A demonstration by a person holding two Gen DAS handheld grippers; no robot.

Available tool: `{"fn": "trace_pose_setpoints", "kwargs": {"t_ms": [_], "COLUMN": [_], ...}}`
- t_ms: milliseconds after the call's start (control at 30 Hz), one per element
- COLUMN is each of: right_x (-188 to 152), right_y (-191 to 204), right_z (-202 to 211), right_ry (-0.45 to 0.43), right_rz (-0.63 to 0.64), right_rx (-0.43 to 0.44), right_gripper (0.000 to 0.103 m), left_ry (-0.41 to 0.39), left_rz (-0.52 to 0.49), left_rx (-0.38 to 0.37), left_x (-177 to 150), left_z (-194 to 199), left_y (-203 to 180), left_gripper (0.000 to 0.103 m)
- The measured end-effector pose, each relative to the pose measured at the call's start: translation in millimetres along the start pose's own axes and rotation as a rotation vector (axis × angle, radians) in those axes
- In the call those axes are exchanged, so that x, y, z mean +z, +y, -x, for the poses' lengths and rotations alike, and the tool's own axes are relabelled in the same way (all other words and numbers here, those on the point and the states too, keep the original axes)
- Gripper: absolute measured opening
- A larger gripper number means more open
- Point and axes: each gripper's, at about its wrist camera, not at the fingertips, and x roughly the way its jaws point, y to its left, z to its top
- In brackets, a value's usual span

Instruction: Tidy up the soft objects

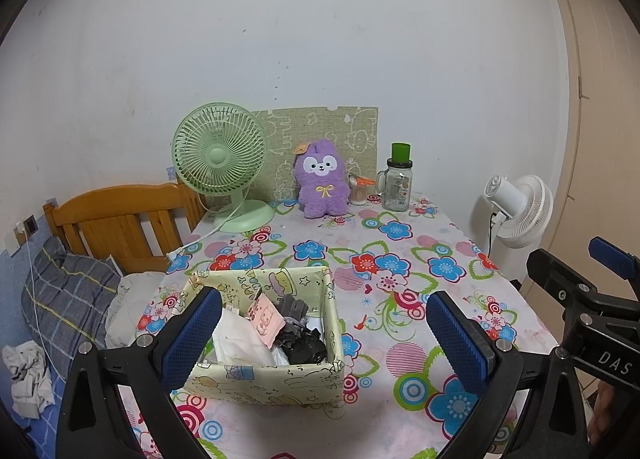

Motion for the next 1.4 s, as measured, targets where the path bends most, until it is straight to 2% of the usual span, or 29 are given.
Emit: {"fn": "trace_pose_setpoints", "kwargs": {"t_ms": [1400], "right_x": [-1.4], "right_y": [-2.3], "right_z": [5.8], "right_ry": [-0.012], "right_rz": [-0.03], "right_rx": [-0.016], "right_gripper": [0.103], "left_ry": [-0.017], "left_rz": [-0.031], "left_rx": [0.001], "left_x": [1.6], "left_z": [8.5], "left_y": [-4.3], "left_gripper": [0.103]}}
